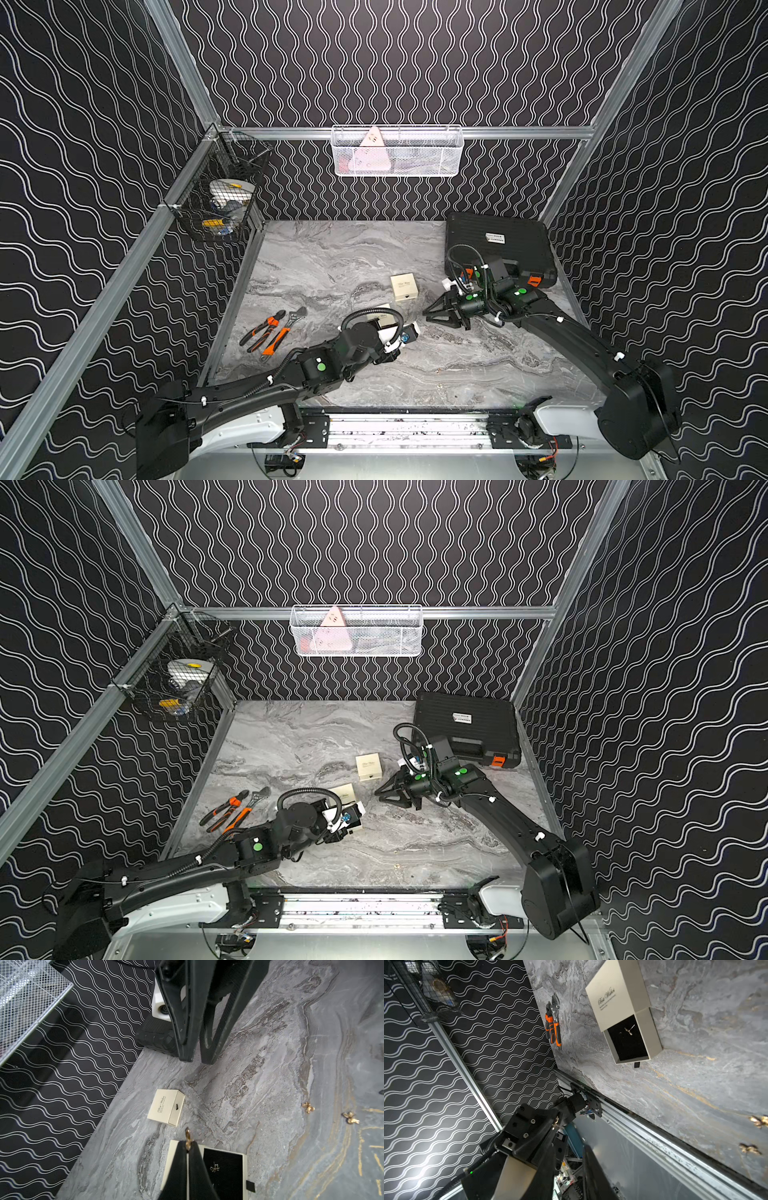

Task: Place the earrings into the drawer-style jewelry box
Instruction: Pick up the earring from the center of the board.

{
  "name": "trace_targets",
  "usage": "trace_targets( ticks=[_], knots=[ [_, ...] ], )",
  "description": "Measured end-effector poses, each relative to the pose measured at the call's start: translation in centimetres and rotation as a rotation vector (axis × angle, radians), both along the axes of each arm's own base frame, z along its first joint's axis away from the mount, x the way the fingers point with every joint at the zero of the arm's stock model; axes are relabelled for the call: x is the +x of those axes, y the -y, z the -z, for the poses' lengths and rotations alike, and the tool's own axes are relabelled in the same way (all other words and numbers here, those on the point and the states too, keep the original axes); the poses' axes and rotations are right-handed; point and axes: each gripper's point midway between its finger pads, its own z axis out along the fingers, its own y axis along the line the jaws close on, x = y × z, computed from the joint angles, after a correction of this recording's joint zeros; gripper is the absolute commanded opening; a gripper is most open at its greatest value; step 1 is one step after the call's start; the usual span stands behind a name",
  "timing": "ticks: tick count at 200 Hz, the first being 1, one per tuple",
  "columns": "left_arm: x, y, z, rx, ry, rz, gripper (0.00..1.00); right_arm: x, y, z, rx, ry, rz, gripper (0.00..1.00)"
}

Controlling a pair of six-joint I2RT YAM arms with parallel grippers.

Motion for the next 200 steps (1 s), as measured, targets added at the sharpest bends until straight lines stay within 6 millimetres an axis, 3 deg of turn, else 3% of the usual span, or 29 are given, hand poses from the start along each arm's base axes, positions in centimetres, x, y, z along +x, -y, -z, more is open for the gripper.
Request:
trace_targets(
  ticks=[65, 140, 200],
  knots=[
    [0.5, -0.7, -0.8, 0.023, 0.07, -0.04, 0.0, -1.0, -3.7, 0.3, 0.05, -0.114, -0.026, 0.23],
    [0.4, -0.7, -0.8, 0.026, 0.084, -0.039, 0.0, -0.1, -4.9, 0.0, 0.077, -0.139, -0.018, 0.21],
    [0.5, -0.9, -0.7, 0.029, 0.085, -0.046, 0.0, -0.1, -5.8, -0.1, 0.079, -0.134, -0.039, 0.13]
  ],
)
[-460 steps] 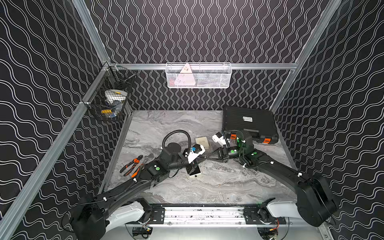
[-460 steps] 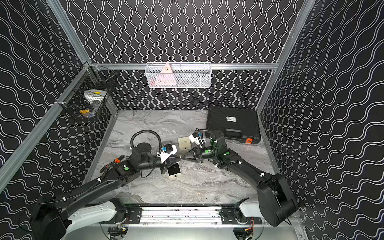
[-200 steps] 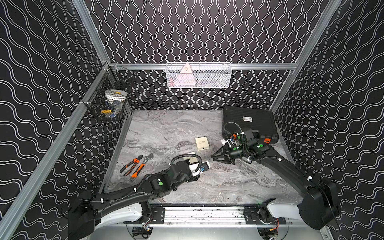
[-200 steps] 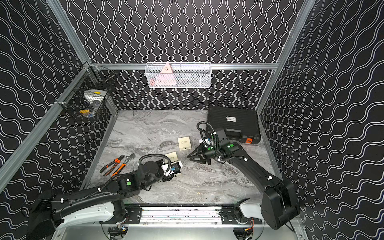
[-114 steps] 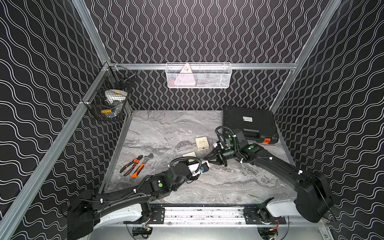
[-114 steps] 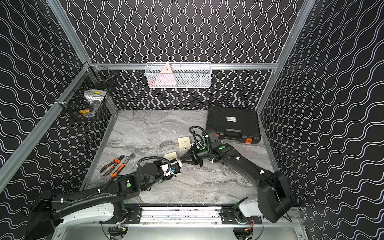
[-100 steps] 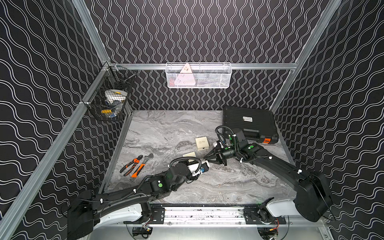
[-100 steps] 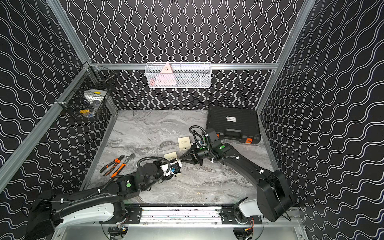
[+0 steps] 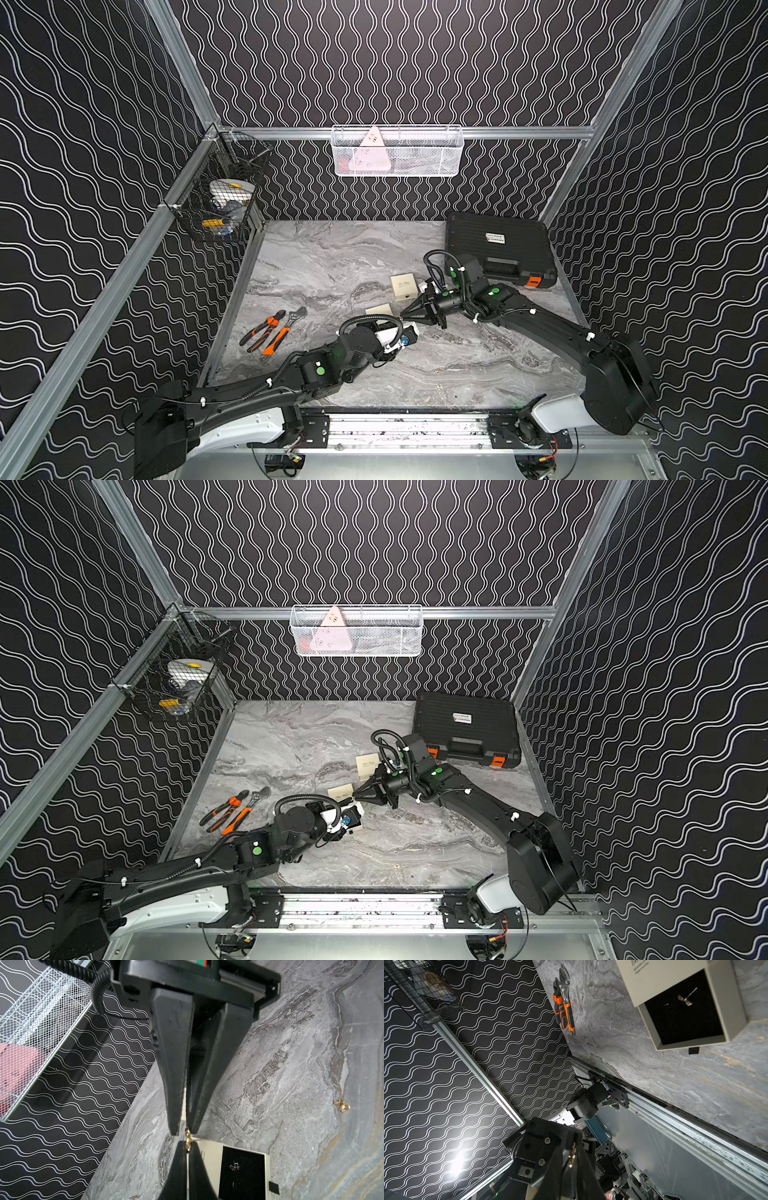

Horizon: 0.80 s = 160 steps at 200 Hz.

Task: Place the earrings into the drawer-style jewelry box
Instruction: Pick up the earring from the center of the board.

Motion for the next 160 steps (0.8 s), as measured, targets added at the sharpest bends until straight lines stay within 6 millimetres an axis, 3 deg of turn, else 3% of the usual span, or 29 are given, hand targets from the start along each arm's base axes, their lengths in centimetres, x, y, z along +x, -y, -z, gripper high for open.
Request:
trace_targets(
  ticks=[47, 128, 160],
  knots=[
    [0.17, -0.2, 0.12, 0.013, 0.007, -0.012, 0.0, -0.14, -0.11, 0.11, -0.002, -0.002, -0.004, 0.09],
    [0.13, -0.22, 0.42, 0.034, 0.009, -0.007, 0.0, -0.17, -0.49, 0.65, -0.004, -0.013, -0.011, 0.13],
    [0.16, -0.22, 0.47, 0.036, 0.008, -0.008, 0.0, -0.15, -0.53, 0.81, -0.002, -0.022, -0.007, 0.05]
  ],
)
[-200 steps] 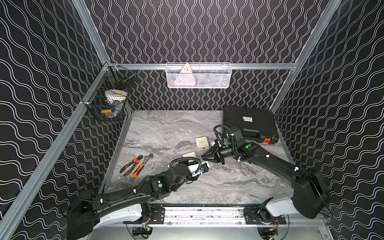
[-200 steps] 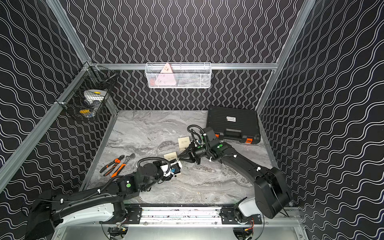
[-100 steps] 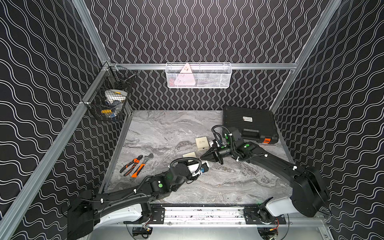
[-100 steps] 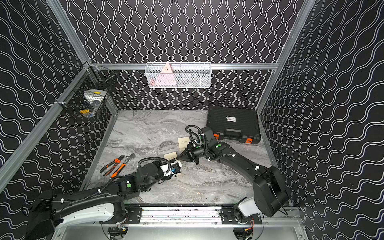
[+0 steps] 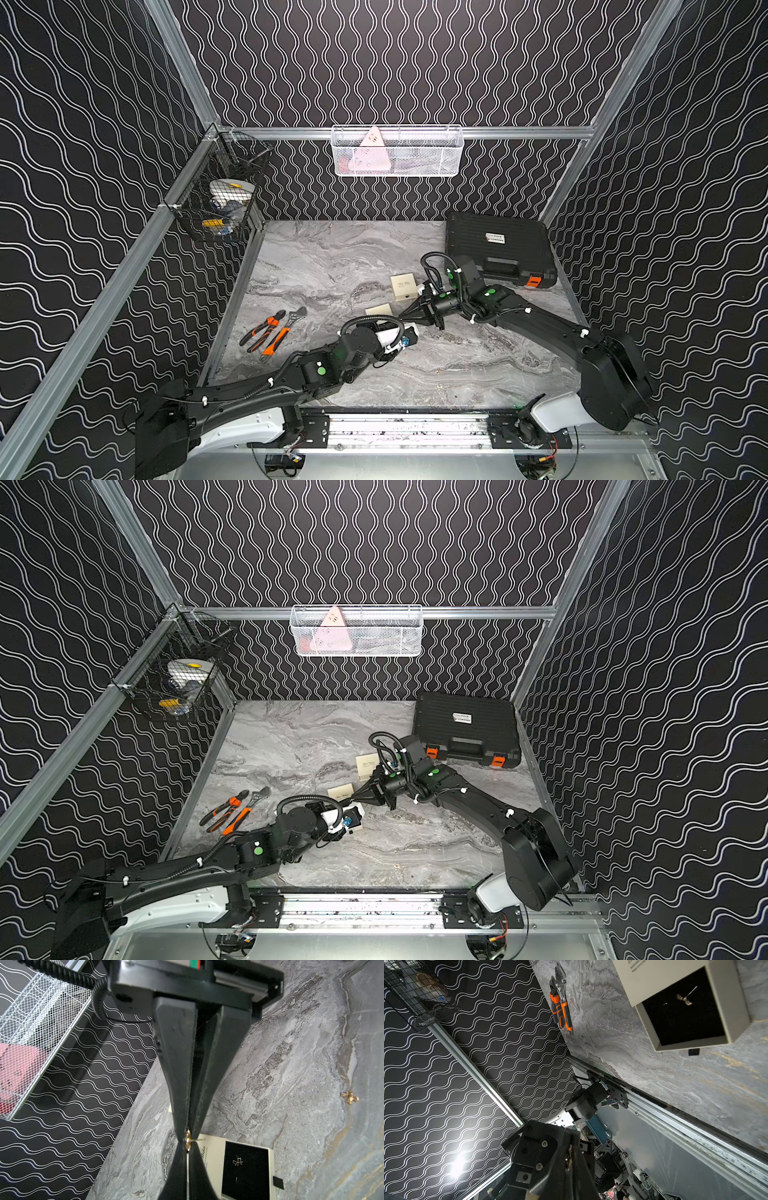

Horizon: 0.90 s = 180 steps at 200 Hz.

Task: Place the earrings into the drawer-style jewelry box
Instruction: Pick up the earring from the center of the board, then insert the earring into the inner lining.

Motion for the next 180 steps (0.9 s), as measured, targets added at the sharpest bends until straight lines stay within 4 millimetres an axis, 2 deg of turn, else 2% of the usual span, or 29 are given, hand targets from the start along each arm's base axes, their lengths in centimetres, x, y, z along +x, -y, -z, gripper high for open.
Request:
trace_targets(
  ticks=[15, 33, 60, 76, 90, 112, 140, 158, 180],
  knots=[
    [0.0, 0.0, 0.0, 0.004, 0.003, -0.001, 0.0, 0.1, 0.0, 0.0, 0.001, -0.009, 0.007, 0.0],
    [0.1, 0.0, 0.1, 0.01, 0.005, -0.003, 0.0, 0.1, 0.0, 0.0, 0.001, -0.008, 0.01, 0.0],
    [0.1, 0.0, 0.3, 0.03, 0.007, -0.001, 0.27, 0.1, 0.0, 0.3, 0.004, -0.005, 0.01, 0.0],
    [0.0, 0.0, 0.7, 0.046, -0.004, 0.003, 0.5, 0.2, -0.1, 0.2, 0.015, 0.006, 0.008, 0.0],
    [-0.1, -0.2, 0.5, 0.048, -0.019, 0.0, 0.62, 0.5, 0.1, 0.2, 0.02, 0.02, 0.013, 0.0],
    [-0.7, -0.4, -0.8, 0.008, -0.06, 0.008, 0.64, 1.5, 1.0, 0.7, 0.019, 0.058, 0.03, 0.0],
    [-3.0, -0.6, -3.1, -0.097, -0.149, 0.082, 0.64, 2.6, 2.4, 0.9, 0.023, 0.208, -0.002, 0.0],
    [-4.6, -0.4, -3.9, -0.14, -0.228, 0.144, 0.64, 2.5, 3.3, 0.2, 0.013, 0.359, -0.037, 0.0],
    [-6.0, 0.4, -4.7, -0.181, -0.337, 0.202, 0.66, 1.4, 4.1, -0.2, 0.01, 0.525, -0.083, 0.0]
  ],
)
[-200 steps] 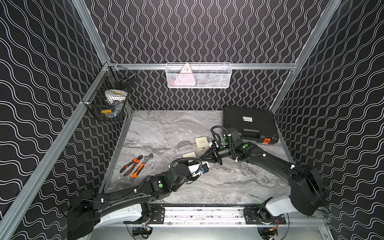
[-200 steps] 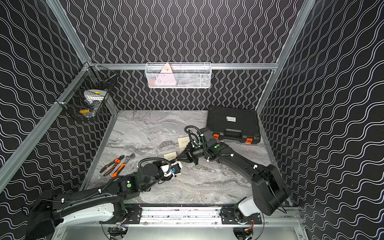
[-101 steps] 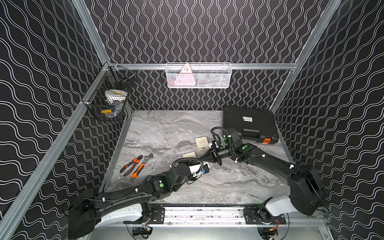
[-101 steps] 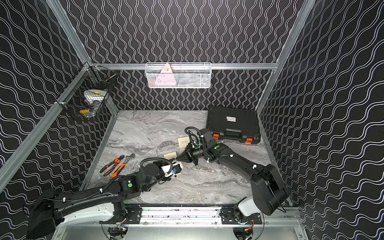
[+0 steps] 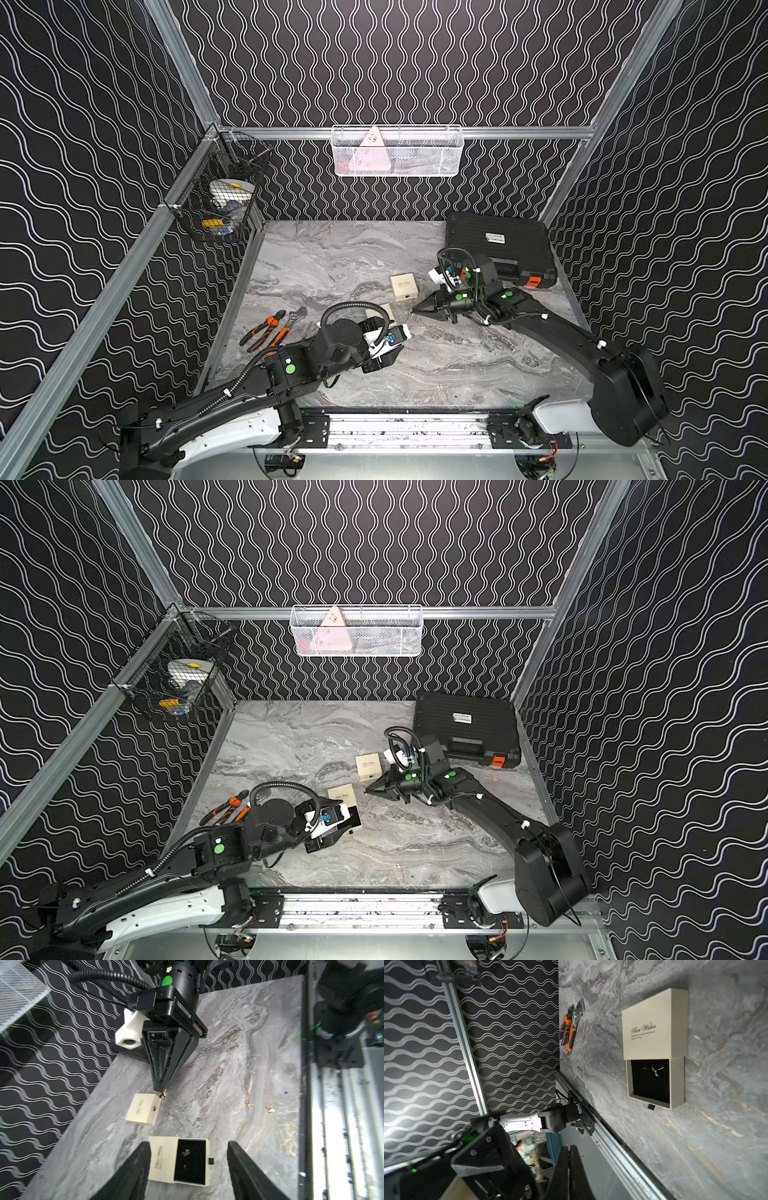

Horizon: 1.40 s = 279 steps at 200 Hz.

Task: Place the earrings into the drawer-style jewelry box
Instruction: Insert the earring into the inner lining.

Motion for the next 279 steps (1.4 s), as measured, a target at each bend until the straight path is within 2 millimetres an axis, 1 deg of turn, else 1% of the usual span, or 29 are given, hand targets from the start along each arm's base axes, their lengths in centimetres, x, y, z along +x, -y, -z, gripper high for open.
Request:
trace_targets(
  ticks=[16, 36, 51, 64, 93, 114, 137, 151, 170, 192, 219, 239, 252, 279],
  knots=[
    [-0.7, 0.5, -0.1, -0.017, -0.073, 0.022, 0.72, -0.6, 0.6, 0.5, -0.014, 0.067, -0.011, 0.0],
    [-1.1, 0.9, 0.6, -0.014, -0.154, 0.023, 0.83, -1.2, 1.0, 1.2, -0.021, 0.112, -0.024, 0.0],
    [-1.1, 0.9, 1.4, 0.001, -0.2, 0.006, 0.85, -1.8, 0.9, 1.3, -0.021, 0.135, -0.039, 0.0],
    [-1.0, 1.1, 1.8, 0.012, -0.224, -0.004, 0.86, -2.2, 0.7, 0.7, -0.011, 0.174, -0.052, 0.0],
    [-0.4, 2.0, 2.3, 0.032, -0.258, -0.019, 0.79, -2.9, 0.2, -0.6, 0.013, 0.266, -0.073, 0.0],
    [0.2, 2.5, 3.0, 0.055, -0.268, -0.033, 0.72, -3.3, -0.2, -1.0, 0.023, 0.301, -0.082, 0.0],
    [0.9, 2.8, 3.3, 0.063, -0.254, -0.059, 0.64, -3.7, -0.6, -1.2, 0.027, 0.314, -0.094, 0.0],
    [1.3, 2.7, 3.2, 0.06, -0.239, -0.076, 0.59, -3.7, -0.7, -1.2, 0.031, 0.319, -0.097, 0.0],
    [2.0, 2.8, 2.7, 0.044, -0.207, -0.099, 0.54, -3.7, -0.8, -1.2, 0.037, 0.327, -0.099, 0.0],
    [2.6, 2.7, 2.6, 0.04, -0.184, -0.122, 0.48, -3.8, -1.0, -1.3, 0.044, 0.331, -0.103, 0.0],
    [3.2, 2.7, 2.5, 0.032, -0.163, -0.145, 0.44, -3.9, -1.2, -1.7, 0.059, 0.342, -0.108, 0.0],
    [3.5, 2.6, 2.6, 0.035, -0.153, -0.161, 0.39, -4.0, -1.4, -1.9, 0.073, 0.338, -0.113, 0.0],
    [3.7, 2.5, 2.5, 0.035, -0.142, -0.171, 0.37, -4.1, -1.5, -2.0, 0.076, 0.339, -0.116, 0.0],
    [3.9, 2.7, 2.4, 0.033, -0.129, -0.17, 0.31, -4.1, -1.5, -2.0, 0.08, 0.332, -0.117, 0.0]
  ],
)
